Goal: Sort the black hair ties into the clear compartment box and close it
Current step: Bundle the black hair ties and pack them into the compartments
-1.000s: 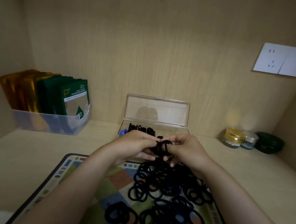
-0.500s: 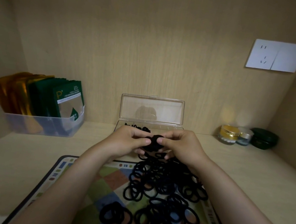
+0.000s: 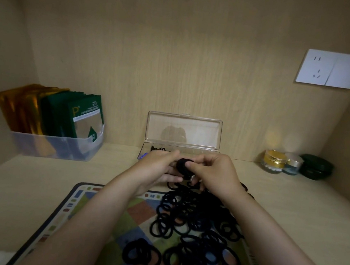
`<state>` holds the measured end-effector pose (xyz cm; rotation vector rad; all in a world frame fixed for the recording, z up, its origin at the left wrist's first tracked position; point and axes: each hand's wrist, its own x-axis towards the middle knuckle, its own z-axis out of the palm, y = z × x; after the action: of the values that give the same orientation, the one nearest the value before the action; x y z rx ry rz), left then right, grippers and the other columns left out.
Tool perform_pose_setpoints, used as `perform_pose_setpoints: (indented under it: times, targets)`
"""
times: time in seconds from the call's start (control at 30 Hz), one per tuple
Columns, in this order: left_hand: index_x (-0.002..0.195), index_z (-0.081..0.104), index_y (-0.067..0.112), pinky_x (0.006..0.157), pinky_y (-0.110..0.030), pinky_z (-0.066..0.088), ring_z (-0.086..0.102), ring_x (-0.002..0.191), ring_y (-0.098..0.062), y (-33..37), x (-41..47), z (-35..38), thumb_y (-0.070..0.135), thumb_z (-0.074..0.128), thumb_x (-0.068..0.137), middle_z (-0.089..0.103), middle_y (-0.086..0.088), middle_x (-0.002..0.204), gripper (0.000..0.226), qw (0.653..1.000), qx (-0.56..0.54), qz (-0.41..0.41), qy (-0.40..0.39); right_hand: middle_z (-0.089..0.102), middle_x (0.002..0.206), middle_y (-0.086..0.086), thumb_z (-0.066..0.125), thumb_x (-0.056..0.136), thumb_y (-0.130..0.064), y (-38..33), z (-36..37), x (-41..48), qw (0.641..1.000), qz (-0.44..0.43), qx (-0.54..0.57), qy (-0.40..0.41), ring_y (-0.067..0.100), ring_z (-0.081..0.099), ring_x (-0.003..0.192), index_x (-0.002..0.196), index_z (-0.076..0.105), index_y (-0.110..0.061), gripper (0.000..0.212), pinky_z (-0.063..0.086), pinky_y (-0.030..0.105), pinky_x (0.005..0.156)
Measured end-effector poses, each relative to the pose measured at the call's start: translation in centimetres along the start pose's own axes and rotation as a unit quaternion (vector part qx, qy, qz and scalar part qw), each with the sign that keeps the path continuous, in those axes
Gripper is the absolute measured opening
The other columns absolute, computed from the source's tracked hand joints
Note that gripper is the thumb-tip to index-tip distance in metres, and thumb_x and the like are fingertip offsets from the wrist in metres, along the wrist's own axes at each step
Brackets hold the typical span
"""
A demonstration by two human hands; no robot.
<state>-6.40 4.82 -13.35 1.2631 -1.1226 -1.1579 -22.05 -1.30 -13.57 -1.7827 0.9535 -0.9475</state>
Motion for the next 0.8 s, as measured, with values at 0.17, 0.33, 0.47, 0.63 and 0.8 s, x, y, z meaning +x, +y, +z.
perform_pose_setpoints:
  times: [0.17,0.33,0.47,0.63,0.8]
  targets:
    - [0.122,0.07,0.016,0.081,-0.019,0.057,0.069,0.1,-0.01,-0.2,-0.2,-0.7,0.01,0.064,0.094,0.074,-0.002,0.114,0.029,0.992,0.122,0.026,-0.021,0.066,0.057,0.008,0.078,0.084,-0.019,-0.1,0.6,0.0,1.0,0.012,-0.013,-0.004,0.014,0.057,0.042,0.086,0.07,-0.01,0.012,0.042,0.025,0.038]
    - [0.12,0.072,0.017,0.068,-0.017,0.056,0.066,0.077,-0.009,0.6,-0.3,-3.2,0.008,0.063,0.094,0.074,-0.001,0.109,0.029,0.982,0.183,0.015,0.055,0.067,0.065,-0.006,0.076,0.085,-0.03,0.4,-0.1,0.4,0.986,-0.054,-0.157,0.002,0.001,0.058,0.048,0.079,0.069,-0.021,0.013,0.044,0.02,0.052]
    - [0.118,0.071,0.018,0.054,-0.011,0.047,0.057,0.049,0.003,0.6,-0.3,-3.9,0.009,0.064,0.094,0.074,-0.002,0.101,0.027,0.977,0.192,0.025,0.09,0.07,0.083,-0.013,0.067,0.086,-0.039,0.3,-0.4,0.1,0.921,-0.098,-0.365,-0.095,-0.001,0.063,0.076,0.086,0.076,-0.027,0.014,0.052,0.022,0.073]
    - [0.117,0.072,0.022,0.075,-0.028,0.06,0.066,0.073,-0.013,0.2,-0.2,-3.7,0.013,0.066,0.092,0.074,0.008,0.097,0.027,0.971,0.218,0.041,0.086,0.065,0.099,-0.007,0.054,0.078,-0.055,0.3,0.9,-0.1,0.834,-0.111,-0.508,-0.184,0.016,0.062,0.091,0.097,0.07,-0.028,0.036,0.055,0.035,0.078]
    - [0.116,0.072,0.024,0.081,-0.035,0.058,0.063,0.075,-0.017,0.2,0.0,-3.2,0.012,0.066,0.092,0.075,0.002,0.094,0.028,0.971,0.216,0.057,0.085,0.069,0.09,-0.006,0.061,0.084,-0.046,0.3,1.3,0.1,0.824,-0.12,-0.523,-0.18,0.017,0.063,0.087,0.094,0.072,-0.027,0.024,0.053,0.033,0.073]
